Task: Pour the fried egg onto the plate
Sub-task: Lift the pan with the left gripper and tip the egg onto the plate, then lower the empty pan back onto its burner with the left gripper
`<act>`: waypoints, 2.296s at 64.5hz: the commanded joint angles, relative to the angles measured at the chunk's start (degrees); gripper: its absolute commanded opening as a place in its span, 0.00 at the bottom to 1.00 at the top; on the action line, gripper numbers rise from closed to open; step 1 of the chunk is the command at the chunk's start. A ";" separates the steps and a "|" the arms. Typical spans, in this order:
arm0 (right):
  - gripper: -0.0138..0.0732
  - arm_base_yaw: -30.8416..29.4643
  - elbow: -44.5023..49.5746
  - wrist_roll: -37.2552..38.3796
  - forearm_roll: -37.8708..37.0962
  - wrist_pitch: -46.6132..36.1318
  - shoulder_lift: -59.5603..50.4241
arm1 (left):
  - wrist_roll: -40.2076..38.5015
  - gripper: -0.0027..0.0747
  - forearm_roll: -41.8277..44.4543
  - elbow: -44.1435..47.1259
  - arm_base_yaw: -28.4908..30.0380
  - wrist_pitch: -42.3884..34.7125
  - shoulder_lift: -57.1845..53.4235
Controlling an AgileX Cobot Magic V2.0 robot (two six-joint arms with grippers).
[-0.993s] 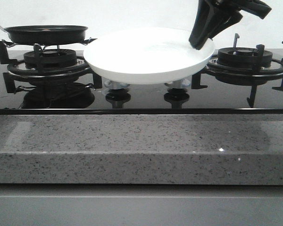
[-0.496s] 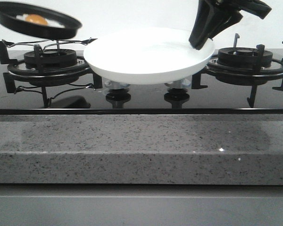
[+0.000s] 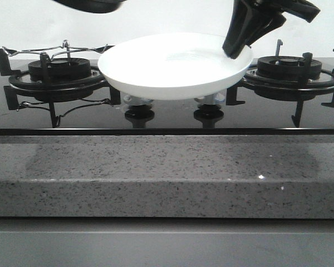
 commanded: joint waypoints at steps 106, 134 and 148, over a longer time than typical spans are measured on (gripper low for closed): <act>0.09 0.06 -1.23 -0.58 1.77 -2.51 -3.03 | -5.41 0.01 61.25 -2.13 -47.35 -36.33 -8.15; 0.09 0.06 -1.23 -0.58 1.77 -2.51 -3.03 | -8.64 0.01 33.43 -2.13 -33.13 -35.40 -8.15; 0.09 0.06 -1.23 -0.58 1.77 -2.51 -3.03 | -1.01 0.01 4.39 1.06 -15.70 -26.03 -7.90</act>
